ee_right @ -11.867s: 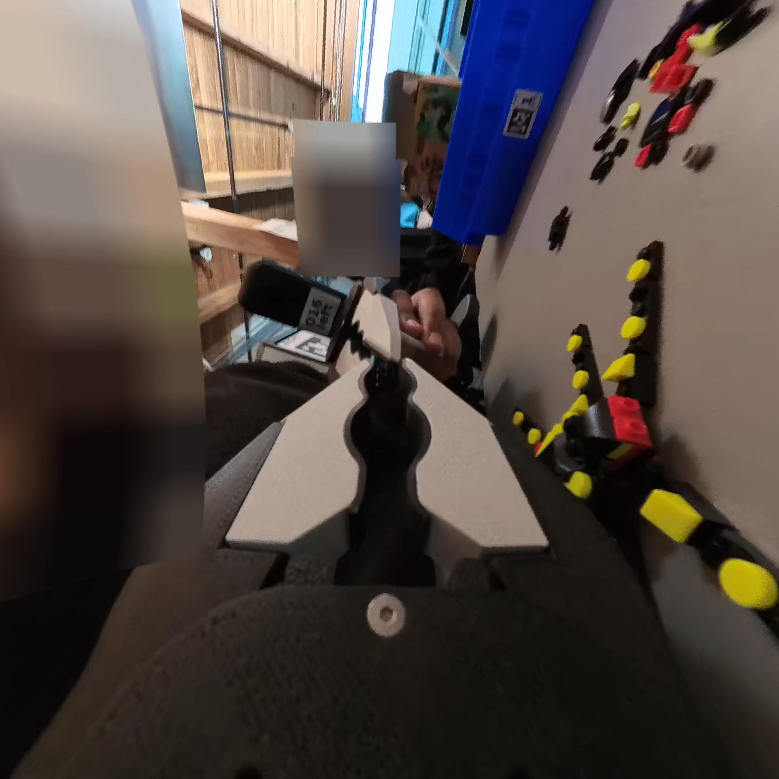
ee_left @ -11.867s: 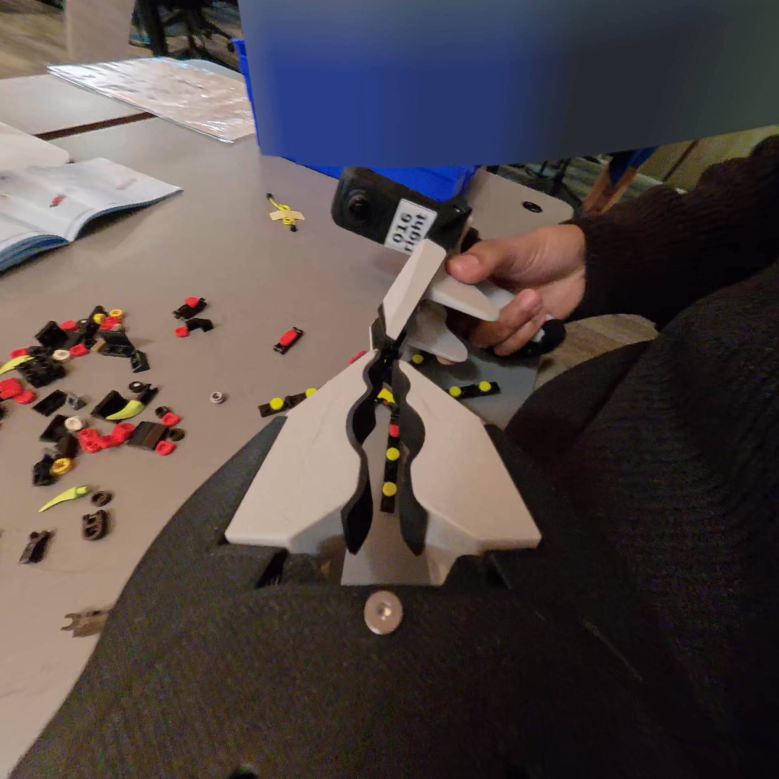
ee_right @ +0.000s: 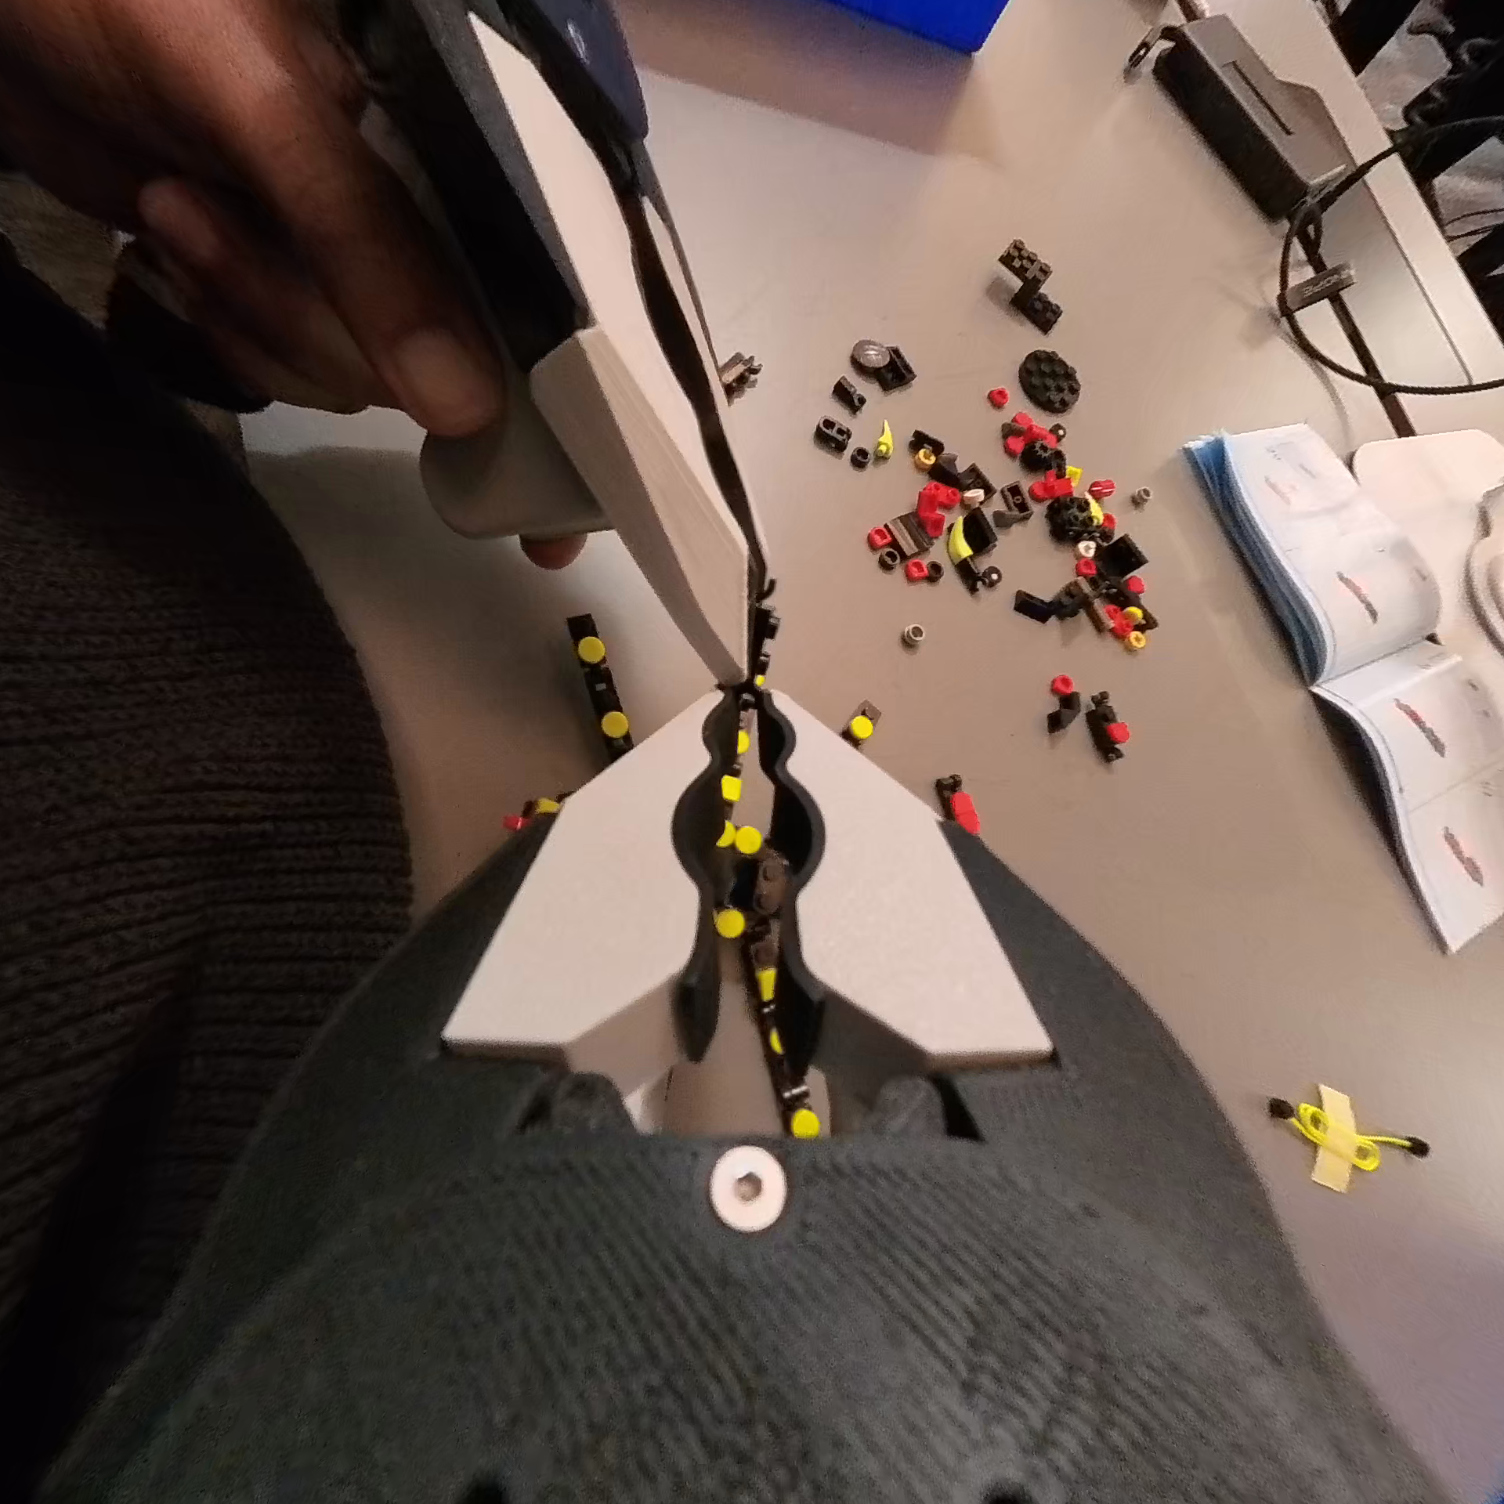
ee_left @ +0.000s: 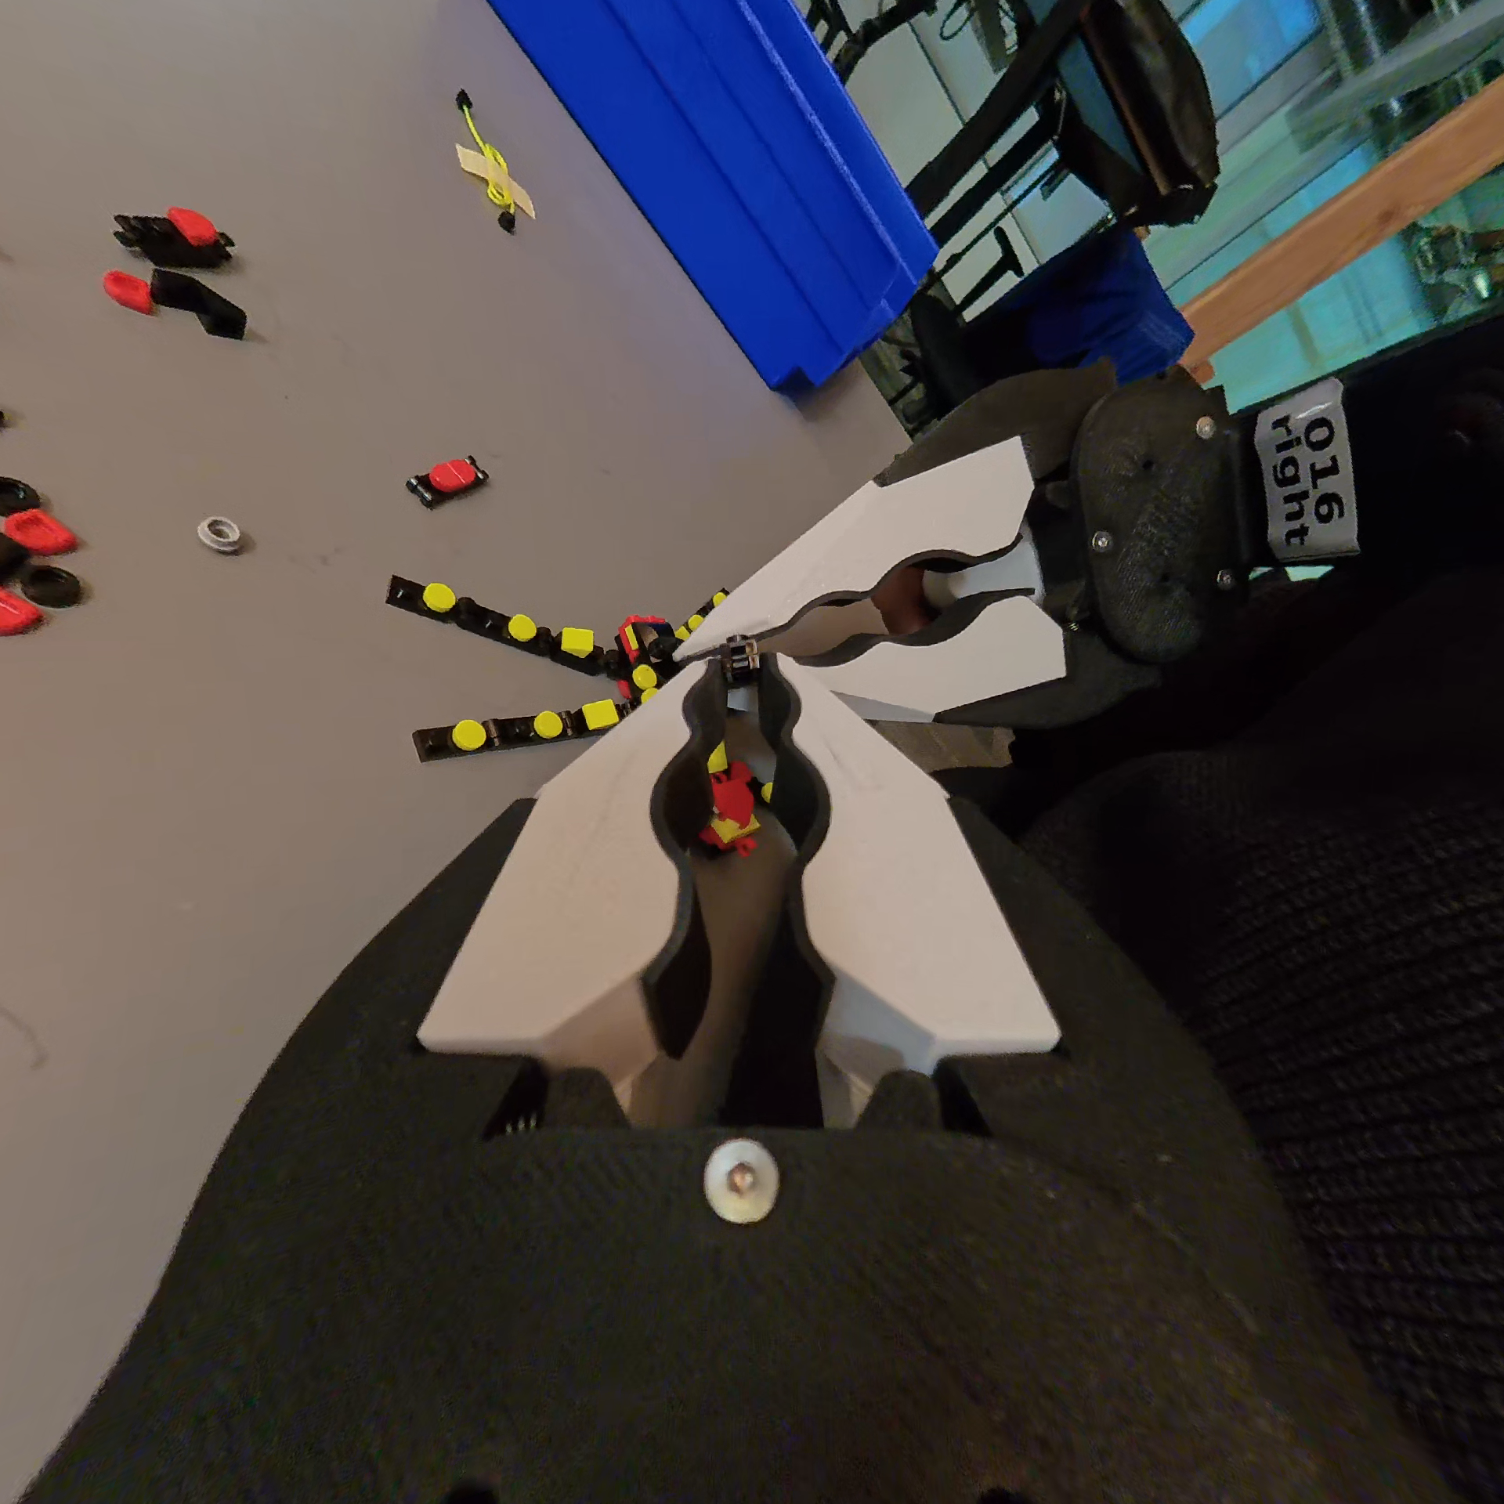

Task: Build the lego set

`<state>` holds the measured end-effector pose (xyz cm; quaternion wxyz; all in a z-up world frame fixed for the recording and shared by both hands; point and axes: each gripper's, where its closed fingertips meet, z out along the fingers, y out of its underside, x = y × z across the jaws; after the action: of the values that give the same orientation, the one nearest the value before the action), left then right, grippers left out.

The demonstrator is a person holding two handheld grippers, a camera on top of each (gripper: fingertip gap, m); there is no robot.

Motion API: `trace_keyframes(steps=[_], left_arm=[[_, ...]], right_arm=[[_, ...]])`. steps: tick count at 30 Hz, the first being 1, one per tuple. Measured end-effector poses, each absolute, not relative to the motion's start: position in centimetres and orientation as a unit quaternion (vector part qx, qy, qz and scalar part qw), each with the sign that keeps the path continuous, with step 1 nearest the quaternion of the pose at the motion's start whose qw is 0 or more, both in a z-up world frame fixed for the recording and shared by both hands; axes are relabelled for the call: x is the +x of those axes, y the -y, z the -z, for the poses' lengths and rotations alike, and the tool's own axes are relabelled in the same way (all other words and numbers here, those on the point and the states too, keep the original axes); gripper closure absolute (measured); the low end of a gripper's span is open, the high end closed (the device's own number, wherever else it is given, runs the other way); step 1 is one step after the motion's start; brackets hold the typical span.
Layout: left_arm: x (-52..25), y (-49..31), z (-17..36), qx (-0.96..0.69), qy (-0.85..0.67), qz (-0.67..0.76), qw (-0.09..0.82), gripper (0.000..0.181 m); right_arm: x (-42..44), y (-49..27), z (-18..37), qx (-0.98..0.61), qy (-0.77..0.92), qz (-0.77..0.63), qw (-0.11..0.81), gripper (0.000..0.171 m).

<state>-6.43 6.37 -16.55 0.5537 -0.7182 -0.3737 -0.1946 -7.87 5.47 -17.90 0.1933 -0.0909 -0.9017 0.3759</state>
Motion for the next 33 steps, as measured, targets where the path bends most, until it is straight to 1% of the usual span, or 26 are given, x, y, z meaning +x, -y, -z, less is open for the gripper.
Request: trace_keyframes(steps=[5,9,12,15,17,19,23,27,33], left_arm=[[-6.6,-6.3,16.1,-0.694,0.385,0.222,0.566,0.170],[-6.7,-6.4,16.0,-0.654,0.409,0.275,0.574,0.170],[-6.7,-6.4,16.0,-0.658,0.408,0.264,0.574,0.170],[-6.7,-6.5,16.1,-0.660,0.410,0.261,0.573,0.170],[-6.4,-6.7,16.4,-0.661,0.409,0.269,0.569,0.170],[-6.5,-6.7,16.4,-0.658,0.411,0.271,0.569,0.170],[-6.3,-6.6,16.8,-0.677,0.402,0.258,0.560,0.170],[-5.9,-6.6,17.0,-0.697,0.381,0.259,0.549,0.169],[-5.3,-6.6,17.7,-0.753,0.333,0.216,0.526,0.168]], right_arm=[[-7.9,-5.3,17.6,-0.079,0.893,-0.392,0.206,0.167],[-8.4,-5.7,18.0,-0.076,0.896,-0.377,0.224,0.161],[-8.2,-5.6,17.9,-0.077,0.895,-0.383,0.217,0.161],[-8.1,-5.3,17.9,-0.076,0.895,-0.385,0.214,0.157],[-8.1,-5.3,18.0,-0.074,0.896,-0.381,0.214,0.159],[-8.0,-5.2,18.2,-0.073,0.897,-0.381,0.211,0.166],[-7.9,-5.3,18.6,-0.061,0.903,-0.363,0.222,0.166],[-7.4,-5.3,18.8,-0.065,0.910,-0.358,0.200,0.168],[-6.7,-5.5,19.4,-0.066,0.920,-0.349,0.168,0.168]])
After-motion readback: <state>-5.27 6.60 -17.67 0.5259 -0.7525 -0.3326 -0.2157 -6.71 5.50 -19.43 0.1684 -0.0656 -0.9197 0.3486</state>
